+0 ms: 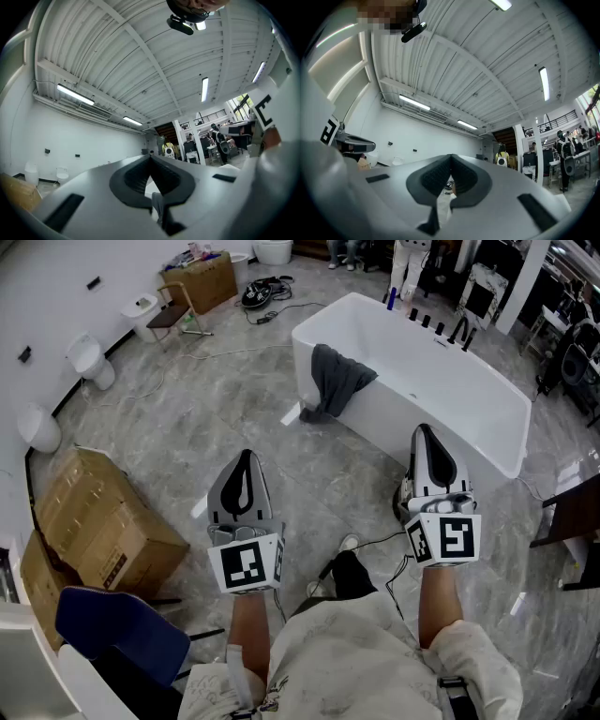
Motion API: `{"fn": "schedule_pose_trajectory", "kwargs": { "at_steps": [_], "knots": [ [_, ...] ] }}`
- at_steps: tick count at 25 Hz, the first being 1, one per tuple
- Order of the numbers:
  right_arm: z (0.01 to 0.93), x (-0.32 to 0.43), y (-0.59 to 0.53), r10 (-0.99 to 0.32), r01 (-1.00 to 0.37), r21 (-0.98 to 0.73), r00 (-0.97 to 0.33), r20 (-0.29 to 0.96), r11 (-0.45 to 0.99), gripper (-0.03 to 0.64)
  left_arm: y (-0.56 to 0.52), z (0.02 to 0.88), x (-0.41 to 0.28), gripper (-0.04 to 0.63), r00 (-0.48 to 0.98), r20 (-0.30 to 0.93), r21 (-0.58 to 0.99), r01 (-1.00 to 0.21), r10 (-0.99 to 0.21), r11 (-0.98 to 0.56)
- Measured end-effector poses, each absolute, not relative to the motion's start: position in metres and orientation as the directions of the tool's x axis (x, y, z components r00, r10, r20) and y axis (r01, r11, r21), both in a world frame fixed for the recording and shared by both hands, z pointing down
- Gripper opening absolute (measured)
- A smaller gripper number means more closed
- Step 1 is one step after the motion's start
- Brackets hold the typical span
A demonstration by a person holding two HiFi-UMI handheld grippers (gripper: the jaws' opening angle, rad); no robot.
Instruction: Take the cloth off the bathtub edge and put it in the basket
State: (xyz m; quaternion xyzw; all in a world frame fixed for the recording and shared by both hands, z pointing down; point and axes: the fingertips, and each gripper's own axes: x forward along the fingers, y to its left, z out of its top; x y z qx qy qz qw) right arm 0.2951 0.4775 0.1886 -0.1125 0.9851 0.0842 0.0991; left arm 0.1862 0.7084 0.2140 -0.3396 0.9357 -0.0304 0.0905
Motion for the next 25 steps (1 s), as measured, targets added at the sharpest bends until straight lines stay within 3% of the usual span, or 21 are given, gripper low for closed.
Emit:
{"fn": "schedule_pose_trajectory", "kwargs": {
  "at_steps": [9, 25],
  "knots": [
    [0.198, 0.286, 0.476, -0.201, -0.231, 0.136, -0.958, -0.202, 0.963, -0.012, 0.714, 0.218, 0.181, 0.003, -0.766, -0.162, -0.095, -0.615, -0.622, 0.783],
    [0.25, 0.218, 0.409, -0.236, -0.239, 0.008, -0.963, -0.131, 0.971, -0.012, 0.647, 0.259, 0.113, 0.005, -0.749, -0.052, -0.102, -0.654, -0.66, 0.75]
  ]
}}
